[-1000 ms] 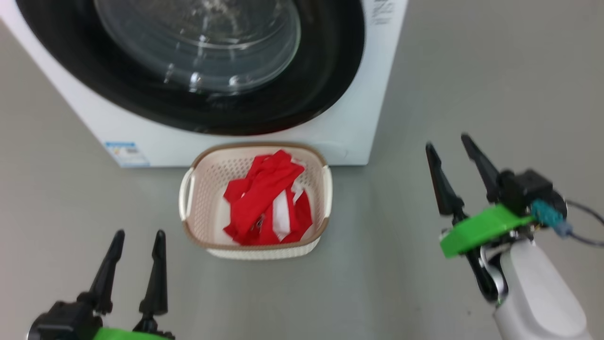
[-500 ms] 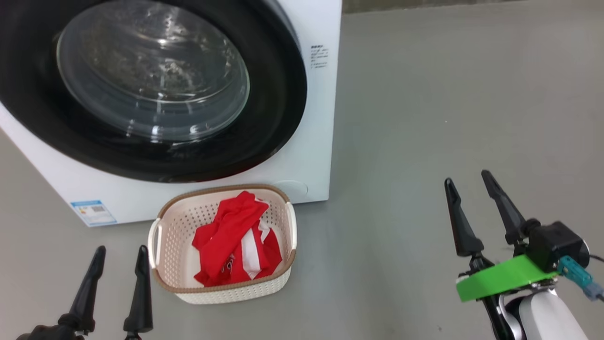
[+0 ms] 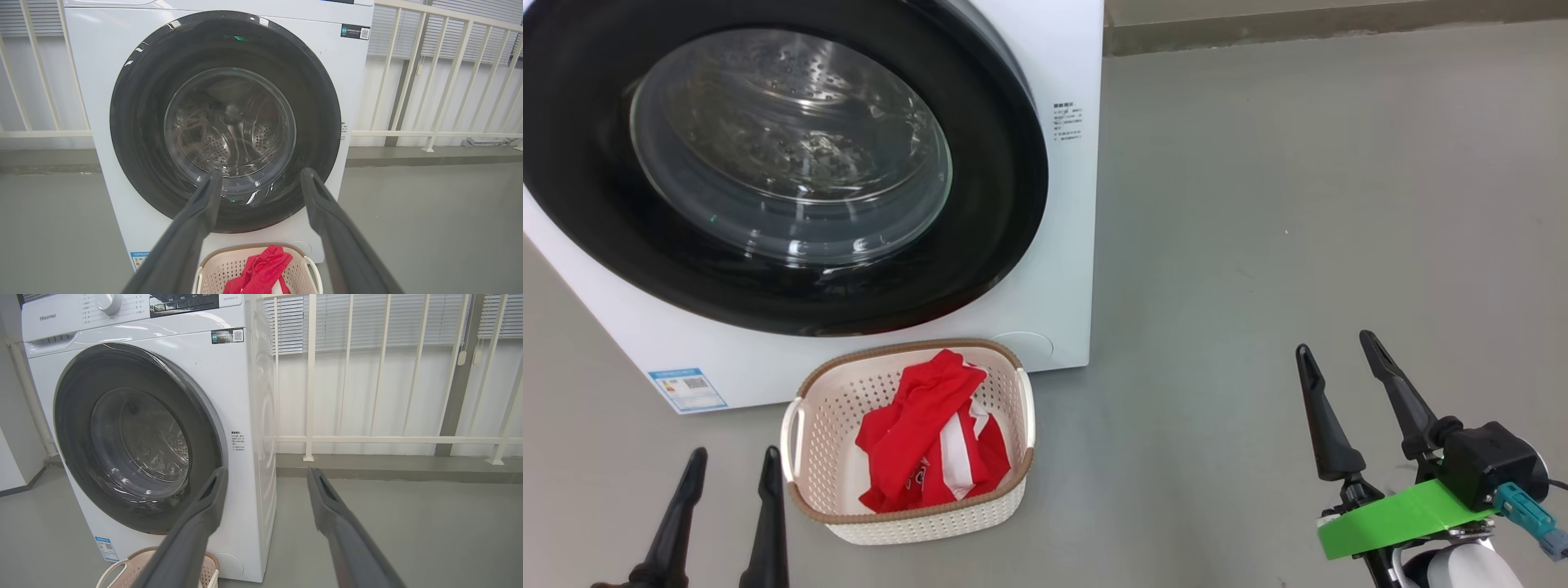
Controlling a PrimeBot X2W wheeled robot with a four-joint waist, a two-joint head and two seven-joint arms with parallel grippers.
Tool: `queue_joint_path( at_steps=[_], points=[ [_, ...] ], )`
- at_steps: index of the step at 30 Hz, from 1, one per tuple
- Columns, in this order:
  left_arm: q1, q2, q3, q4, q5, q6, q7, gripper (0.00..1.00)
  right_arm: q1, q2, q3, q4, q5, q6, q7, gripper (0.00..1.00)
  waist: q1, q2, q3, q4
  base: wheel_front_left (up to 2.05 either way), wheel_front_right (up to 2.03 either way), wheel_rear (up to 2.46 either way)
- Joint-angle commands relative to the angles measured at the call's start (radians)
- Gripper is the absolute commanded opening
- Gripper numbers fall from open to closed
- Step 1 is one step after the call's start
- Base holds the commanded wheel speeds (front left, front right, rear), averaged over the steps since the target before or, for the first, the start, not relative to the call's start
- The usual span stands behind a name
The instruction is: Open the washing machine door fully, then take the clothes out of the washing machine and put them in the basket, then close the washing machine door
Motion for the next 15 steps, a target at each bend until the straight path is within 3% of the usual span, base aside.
queue_joint_path(
  at_steps=[1, 11, 12, 15],
  points=[
    [-0.006, 0.01, 0.034, -0.023, 0.012, -0.005, -0.008, 1.0, -0.013, 0.001, 0.016, -0.029, -0.007, -0.001, -0.006, 1.0, 0.0, 0.0, -0.002, 0.003, 0.0, 0.0, 0.0],
    [0.005, 0.009, 0.026, -0.021, 0.025, -0.005, -0.008, 1.0, -0.005, 0.001, 0.012, -0.018, -0.002, -0.001, -0.006, 1.0, 0.0, 0.0, -0.006, 0.014, 0.0, 0.0, 0.0],
    [0.018, -0.003, -0.007, 0.009, 0.008, 0.001, 0.0, 0.0, 0.011, 0.0, -0.002, 0.008, 0.0, 0.0, 0.0, 0.0, 0.0, 0.0, -0.006, 0.014, 0.0, 0.0, 0.0],
    [0.019, -0.01, -0.011, 0.037, 0.006, 0.001, 0.006, 0.0, 0.025, 0.002, 0.003, 0.033, 0.001, 0.0, 0.001, 0.0, 0.0, 0.0, -0.006, 0.014, 0.0, 0.0, 0.0]
  ],
)
